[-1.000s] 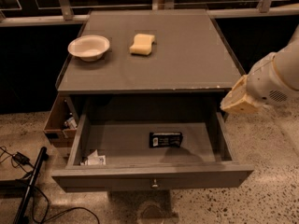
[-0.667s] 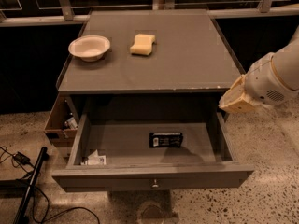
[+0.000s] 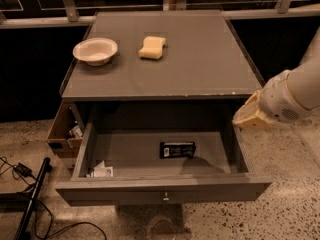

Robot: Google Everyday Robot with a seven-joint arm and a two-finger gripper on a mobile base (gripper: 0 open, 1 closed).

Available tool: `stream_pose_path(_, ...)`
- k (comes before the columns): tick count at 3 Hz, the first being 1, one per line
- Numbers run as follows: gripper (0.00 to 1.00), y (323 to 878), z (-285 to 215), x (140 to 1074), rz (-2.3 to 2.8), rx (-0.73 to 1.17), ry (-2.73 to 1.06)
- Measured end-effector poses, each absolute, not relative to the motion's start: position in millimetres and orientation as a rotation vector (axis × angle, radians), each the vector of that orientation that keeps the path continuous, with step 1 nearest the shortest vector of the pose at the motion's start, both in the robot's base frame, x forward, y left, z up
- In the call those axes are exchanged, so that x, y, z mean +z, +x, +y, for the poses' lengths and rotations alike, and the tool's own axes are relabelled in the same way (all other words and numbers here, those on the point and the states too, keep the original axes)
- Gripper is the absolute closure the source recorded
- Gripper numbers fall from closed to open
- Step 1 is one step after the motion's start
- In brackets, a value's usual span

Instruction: Pick rxbar chocolate from top drawer and place on counter

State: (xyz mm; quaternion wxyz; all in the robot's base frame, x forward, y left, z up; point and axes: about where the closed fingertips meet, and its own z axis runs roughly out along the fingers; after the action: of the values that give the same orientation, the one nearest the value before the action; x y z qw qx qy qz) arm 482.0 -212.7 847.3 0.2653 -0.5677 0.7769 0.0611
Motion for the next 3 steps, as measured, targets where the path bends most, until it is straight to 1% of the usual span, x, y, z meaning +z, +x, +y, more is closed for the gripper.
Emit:
stream_pose_path(1,1.00,489.2,-205.8,799.1,2.075,0.239,-1.494)
stream_pose_path(3,1.00,510.1,-166.3,734.0,1.955,0.356,-1.425)
